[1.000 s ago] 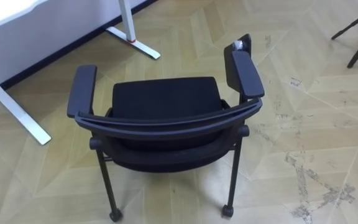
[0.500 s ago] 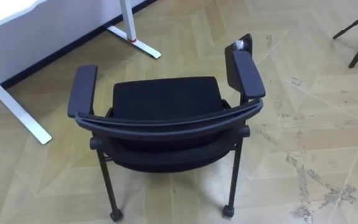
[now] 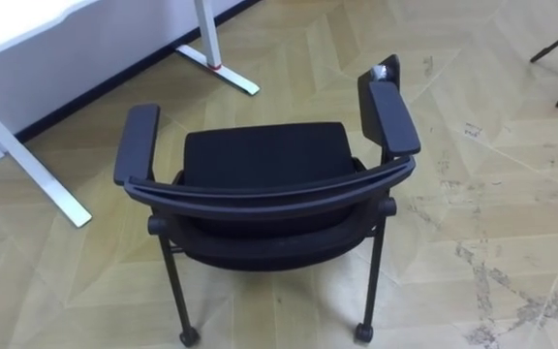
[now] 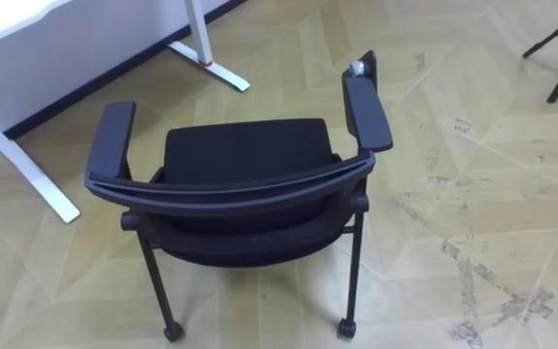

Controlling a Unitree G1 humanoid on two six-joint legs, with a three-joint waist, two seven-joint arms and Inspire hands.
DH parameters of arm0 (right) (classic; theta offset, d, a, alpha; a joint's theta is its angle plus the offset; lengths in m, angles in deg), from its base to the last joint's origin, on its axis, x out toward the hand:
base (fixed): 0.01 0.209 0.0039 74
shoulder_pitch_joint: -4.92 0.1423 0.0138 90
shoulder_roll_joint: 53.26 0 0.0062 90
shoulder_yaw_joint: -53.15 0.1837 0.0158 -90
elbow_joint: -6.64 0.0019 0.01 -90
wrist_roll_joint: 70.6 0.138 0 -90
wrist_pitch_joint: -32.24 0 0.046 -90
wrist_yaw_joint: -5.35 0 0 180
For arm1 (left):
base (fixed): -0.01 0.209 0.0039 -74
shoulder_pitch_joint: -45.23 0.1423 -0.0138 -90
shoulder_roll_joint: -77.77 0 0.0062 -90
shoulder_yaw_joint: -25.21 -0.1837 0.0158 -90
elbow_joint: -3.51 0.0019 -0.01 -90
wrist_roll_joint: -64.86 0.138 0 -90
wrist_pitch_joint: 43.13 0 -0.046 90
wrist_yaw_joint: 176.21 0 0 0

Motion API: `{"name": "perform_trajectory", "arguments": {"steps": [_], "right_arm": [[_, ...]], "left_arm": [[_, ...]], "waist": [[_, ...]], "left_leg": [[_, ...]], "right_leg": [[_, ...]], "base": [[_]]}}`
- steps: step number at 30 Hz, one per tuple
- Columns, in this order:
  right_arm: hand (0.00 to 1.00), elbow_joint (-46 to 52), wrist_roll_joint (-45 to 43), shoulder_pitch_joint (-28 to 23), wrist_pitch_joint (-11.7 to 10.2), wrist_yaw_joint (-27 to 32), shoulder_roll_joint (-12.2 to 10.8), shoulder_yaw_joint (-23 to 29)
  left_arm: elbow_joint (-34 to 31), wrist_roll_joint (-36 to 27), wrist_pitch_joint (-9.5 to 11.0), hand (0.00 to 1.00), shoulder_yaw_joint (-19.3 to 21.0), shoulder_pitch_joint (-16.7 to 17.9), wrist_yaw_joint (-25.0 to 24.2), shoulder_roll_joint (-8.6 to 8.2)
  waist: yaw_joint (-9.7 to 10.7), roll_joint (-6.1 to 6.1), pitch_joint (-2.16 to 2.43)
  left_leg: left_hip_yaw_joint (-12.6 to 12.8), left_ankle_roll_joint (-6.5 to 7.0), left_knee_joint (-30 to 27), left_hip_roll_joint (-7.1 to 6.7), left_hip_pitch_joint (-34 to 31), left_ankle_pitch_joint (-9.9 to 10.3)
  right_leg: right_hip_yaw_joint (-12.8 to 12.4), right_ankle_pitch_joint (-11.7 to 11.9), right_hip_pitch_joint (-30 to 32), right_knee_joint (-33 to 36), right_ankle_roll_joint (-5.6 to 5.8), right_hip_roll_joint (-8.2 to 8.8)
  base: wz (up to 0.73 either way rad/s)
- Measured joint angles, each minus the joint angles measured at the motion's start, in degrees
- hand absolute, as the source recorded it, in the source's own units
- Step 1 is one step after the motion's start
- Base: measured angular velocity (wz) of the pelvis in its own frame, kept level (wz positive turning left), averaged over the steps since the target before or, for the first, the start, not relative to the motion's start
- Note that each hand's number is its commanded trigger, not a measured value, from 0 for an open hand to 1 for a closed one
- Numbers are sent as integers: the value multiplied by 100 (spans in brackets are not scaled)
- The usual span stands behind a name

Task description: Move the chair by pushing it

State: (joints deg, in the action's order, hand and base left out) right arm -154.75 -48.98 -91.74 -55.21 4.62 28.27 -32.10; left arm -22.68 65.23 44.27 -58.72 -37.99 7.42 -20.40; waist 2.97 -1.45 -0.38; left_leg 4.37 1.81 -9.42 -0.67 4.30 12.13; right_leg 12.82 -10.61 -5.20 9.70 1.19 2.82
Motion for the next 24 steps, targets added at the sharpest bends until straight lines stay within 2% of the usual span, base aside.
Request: {"name": "perform_trajectory", "arguments": {"steps": [5,8,12,14,20,24], "right_arm": [[0,-17,-140,-38,1,0,221,59],[0,-127,-334,-68,2,17,355,106],[0,-176,-435,-29,3,94,378,332],[0,-182,-450,-34,6,126,376,412],[0,-191,-654,-5,4,127,390,494],[0,-197,-682,-25,23,122,396,508]], "left_arm": [[-260,550,9,0,172,-53,577,268],[-437,789,3,0,220,-81,796,327],[-708,1037,-11,0,229,-102,993,393],[-1062,1320,-63,0,298,-166,1059,464],[-1687,1607,-70,0,316,-544,1393,786],[-2091,1932,-167,0,318,-628,1441,834]], "waist": [[4,-55,4],[23,-97,4],[122,-168,-23],[151,-207,-23],[153,-245,5],[155,-293,29]], "left_leg": [[3,2,2,-3,53,1],[1,2,0,-3,55,1],[3,2,4,1,55,1],[3,2,2,0,43,1],[8,2,-5,0,49,0],[14,2,-1,-1,49,0]], "right_leg": [[-13,0,-43,2,0,1],[-8,0,-47,0,0,1],[-6,0,-44,2,0,-2],[-6,0,-33,3,0,-2],[-21,0,-36,6,0,-3],[-29,0,-31,7,0,-2]], "base": [[0],[0],[0],[0],[0],[0]]}}
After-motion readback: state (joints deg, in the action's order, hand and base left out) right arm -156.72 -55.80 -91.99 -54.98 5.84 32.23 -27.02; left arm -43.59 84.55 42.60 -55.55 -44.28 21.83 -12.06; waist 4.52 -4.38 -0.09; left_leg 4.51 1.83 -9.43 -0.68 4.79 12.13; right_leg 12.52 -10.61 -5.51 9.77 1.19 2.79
